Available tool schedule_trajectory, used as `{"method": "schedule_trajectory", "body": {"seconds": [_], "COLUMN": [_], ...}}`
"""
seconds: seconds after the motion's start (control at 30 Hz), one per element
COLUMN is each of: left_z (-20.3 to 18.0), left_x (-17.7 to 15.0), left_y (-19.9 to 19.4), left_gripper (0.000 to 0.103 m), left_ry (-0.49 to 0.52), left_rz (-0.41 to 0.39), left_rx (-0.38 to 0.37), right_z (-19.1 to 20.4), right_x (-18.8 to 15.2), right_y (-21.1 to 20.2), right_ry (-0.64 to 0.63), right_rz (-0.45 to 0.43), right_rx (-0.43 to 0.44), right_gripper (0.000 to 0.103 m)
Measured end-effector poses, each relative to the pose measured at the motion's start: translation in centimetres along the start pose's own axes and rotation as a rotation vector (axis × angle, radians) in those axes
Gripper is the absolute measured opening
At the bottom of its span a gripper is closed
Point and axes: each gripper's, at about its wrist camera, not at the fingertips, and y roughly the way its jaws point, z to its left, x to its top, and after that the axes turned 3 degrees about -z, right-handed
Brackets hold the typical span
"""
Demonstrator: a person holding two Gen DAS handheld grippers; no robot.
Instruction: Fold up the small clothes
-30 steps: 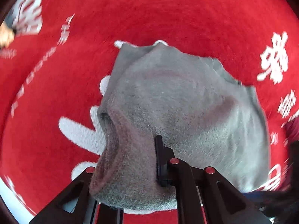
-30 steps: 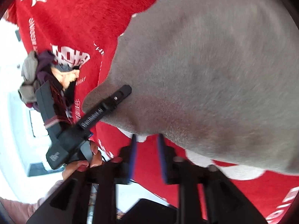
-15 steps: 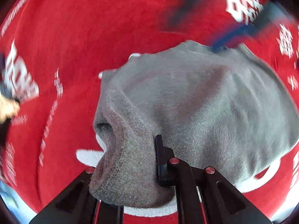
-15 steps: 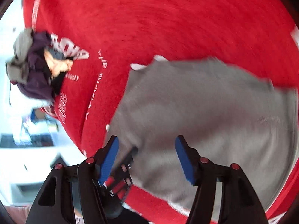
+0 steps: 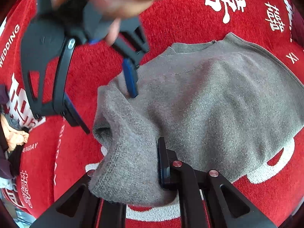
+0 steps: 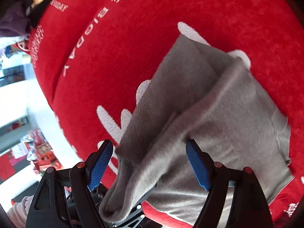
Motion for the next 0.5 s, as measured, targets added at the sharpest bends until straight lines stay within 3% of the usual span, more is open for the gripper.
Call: {"method": "schedule_trajectory", "body": {"seconds": [0.27, 0.33, 0.37, 0.4, 0.5], "left_z": [-0.3, -0.2, -0.1, 0.0, 0.6], "left_x": [0.1, 0.1, 0.0, 0.0, 0.5], "left_y": [-0.5, -0.6, -0.7, -0.8, -1.5], "left_gripper": [0.012, 0.012, 0.012, 0.012, 0.012], "left_ry": [-0.008, -0.002, -0.004, -0.006, -0.03], "left_rz": [-0.007, -0.007, -0.006, -0.007, -0.016], "left_rx": [0.007, 0.007, 0.003, -0.002, -0.026], "right_z": [2.1, 2.2, 2.1, 1.8, -0.3], "right_x": [2.2, 1.9, 1.6, 1.3, -0.4], "right_y": [2.6, 2.4, 2.2, 1.8, -0.3], "right_ry": [-0.037, -0.052, -0.061, -0.061, 0.005], "right_rz": [0.077, 0.047, 0.024, -0.001, -0.118], "right_rx": [-0.138, -0.172, -0.189, -0.185, -0.06], "right_gripper": [0.082, 0.065, 0.036, 0.024, 0.016]}}
